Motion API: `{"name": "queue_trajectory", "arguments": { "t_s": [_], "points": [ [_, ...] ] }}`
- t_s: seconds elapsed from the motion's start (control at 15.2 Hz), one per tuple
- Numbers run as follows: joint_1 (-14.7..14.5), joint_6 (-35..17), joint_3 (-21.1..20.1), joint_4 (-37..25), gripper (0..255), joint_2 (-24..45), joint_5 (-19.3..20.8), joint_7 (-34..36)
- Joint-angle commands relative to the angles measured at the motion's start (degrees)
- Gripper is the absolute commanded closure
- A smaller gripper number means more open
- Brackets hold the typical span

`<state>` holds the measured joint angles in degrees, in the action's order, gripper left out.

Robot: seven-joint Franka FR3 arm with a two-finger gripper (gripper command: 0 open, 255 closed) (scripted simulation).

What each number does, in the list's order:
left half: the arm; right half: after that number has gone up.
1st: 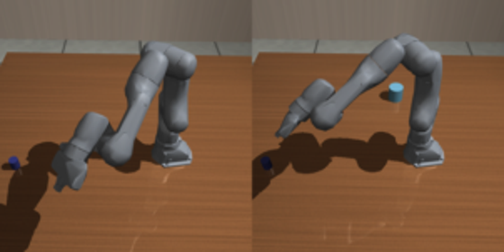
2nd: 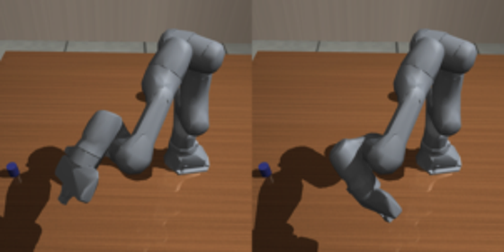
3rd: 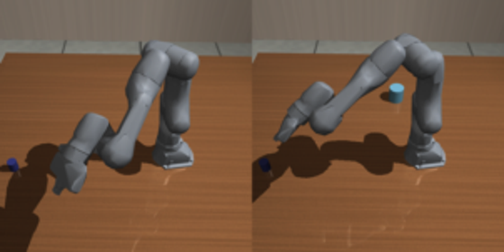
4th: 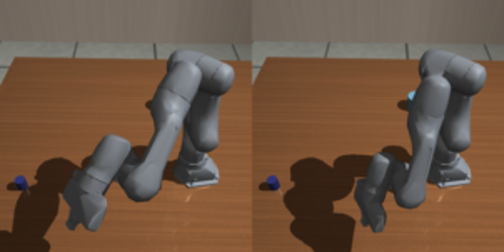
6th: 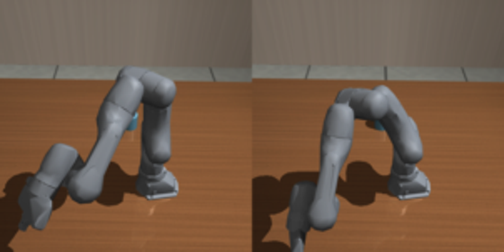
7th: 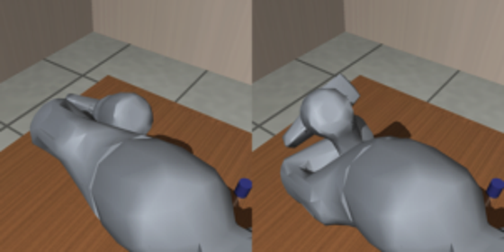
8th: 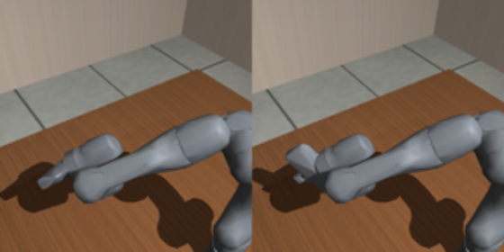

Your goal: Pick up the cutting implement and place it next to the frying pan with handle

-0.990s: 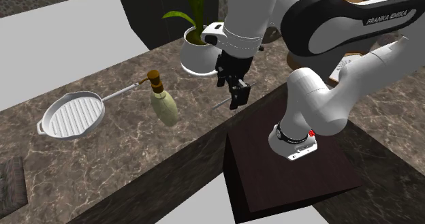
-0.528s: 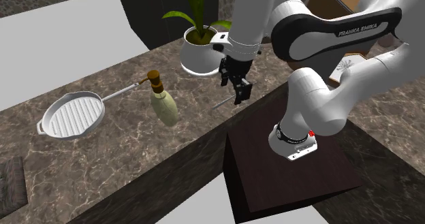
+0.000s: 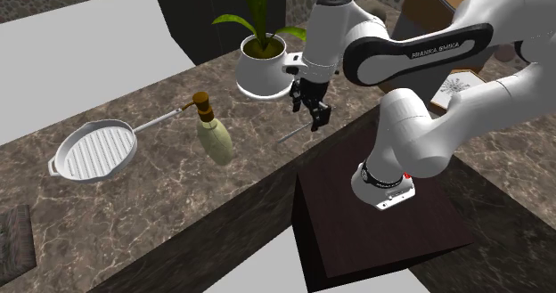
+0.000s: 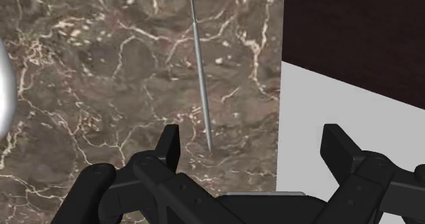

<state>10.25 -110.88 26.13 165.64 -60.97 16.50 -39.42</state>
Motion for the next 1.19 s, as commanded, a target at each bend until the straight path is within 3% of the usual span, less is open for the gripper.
{"name": "queue_trajectory", "arguments": {
  "t_s": [0.0,0.2,0.73,1.12],
  "points": [
    [1.46,-2.31,4.03,0.56,0,1.82,3.12,-4.31],
    [2.77,-5.95,9.19,1.17,0,4.97,6.82,-9.2],
    [2.63,-14.23,12.26,4.91,0,9.71,9.31,-9.0],
    [2.63,-14.23,12.26,4.91,0,9.71,9.31,-9.0]
  ]
}}
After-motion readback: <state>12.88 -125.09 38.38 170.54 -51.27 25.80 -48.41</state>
